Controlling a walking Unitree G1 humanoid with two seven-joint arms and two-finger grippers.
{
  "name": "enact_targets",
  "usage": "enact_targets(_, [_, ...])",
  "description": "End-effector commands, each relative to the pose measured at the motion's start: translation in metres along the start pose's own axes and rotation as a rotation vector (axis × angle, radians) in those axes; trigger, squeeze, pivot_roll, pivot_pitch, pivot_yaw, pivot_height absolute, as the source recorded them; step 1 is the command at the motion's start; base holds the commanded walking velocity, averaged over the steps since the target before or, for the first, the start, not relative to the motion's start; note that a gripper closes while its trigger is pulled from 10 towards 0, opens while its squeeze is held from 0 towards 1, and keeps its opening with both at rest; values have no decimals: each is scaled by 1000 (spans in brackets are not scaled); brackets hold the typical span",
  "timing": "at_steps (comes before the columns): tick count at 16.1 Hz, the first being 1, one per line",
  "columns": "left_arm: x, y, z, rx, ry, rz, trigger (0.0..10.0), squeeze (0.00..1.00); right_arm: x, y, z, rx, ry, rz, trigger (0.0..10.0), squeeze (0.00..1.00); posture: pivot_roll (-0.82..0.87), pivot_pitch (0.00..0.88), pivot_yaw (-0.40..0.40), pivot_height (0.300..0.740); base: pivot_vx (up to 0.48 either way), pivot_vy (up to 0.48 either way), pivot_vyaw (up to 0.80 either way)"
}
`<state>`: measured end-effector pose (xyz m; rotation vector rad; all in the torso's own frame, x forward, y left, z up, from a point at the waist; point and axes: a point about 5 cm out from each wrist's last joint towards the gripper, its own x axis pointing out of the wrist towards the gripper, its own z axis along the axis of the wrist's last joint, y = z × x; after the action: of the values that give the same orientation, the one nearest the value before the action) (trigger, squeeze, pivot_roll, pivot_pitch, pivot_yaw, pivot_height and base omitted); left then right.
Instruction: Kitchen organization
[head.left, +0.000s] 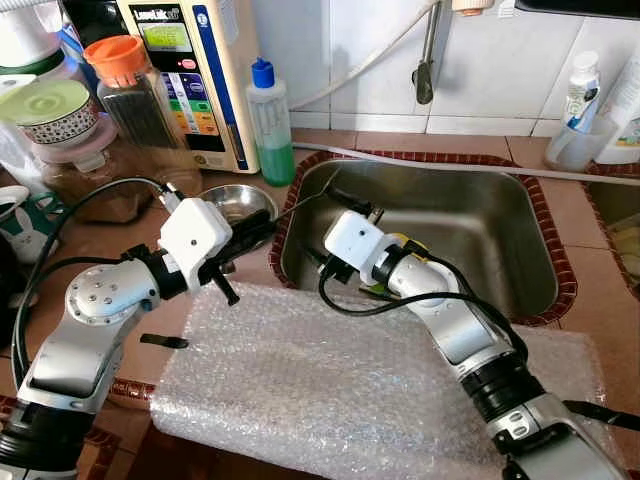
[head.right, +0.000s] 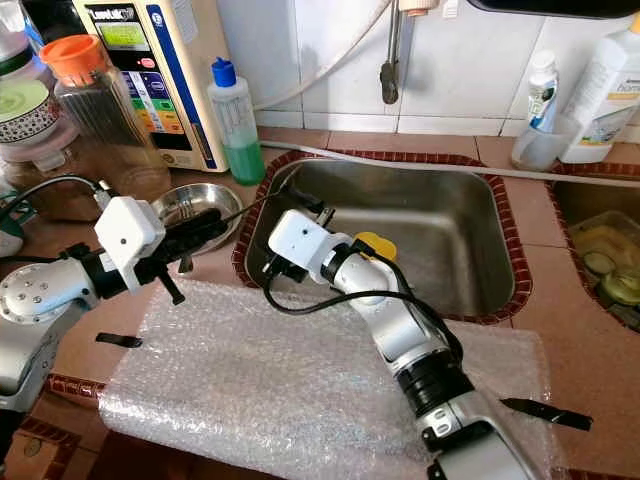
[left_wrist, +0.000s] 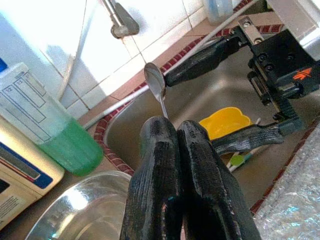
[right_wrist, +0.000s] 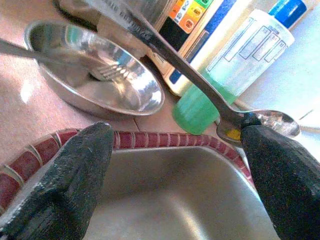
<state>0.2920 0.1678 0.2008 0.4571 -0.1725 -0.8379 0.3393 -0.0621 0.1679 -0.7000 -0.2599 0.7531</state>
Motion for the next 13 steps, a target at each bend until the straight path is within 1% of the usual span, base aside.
enact_targets(1, [4,-4,4,34,-1,-44,10000,0,6,-1,10,-42,-40,7,10000,0,-130,73,103,740,0,0,0])
enact_targets(3, [8,-8,2,33,9,-56,10000,0,11,1,16,-95,-73,16,10000,0,-130,73,106,740,0,0,0])
enact_targets(5, [10,-11,1,40,14,-66,10000,0,14,2,19,-111,-82,17,10000,0,-130,73,106,740,0,0,0])
enact_targets(7, [12,-3,-1,66,27,-13,10000,0,14,9,24,-104,-99,60,10000,0,-132,73,108,740,0,0,0])
enact_targets(8, [12,2,-2,67,28,14,10000,0,10,14,22,-91,-89,93,10000,0,-133,73,107,740,0,0,0])
enact_targets(9, [12,3,-2,75,34,17,10000,0,8,16,20,-94,-86,105,10000,0,-134,73,107,740,0,0,0])
enact_targets(11, [12,3,-3,74,37,12,10000,0,4,17,19,-115,-96,76,10000,0,-139,77,111,740,0,0,0])
enact_targets(12, [12,2,-3,72,38,4,10000,0,4,14,21,-121,-108,54,10000,0,-143,78,113,740,0,0,0])
enact_targets(13, [14,-2,-3,71,39,-21,10000,0,6,8,25,-140,-123,11,10000,0,-145,78,114,740,0,0,0])
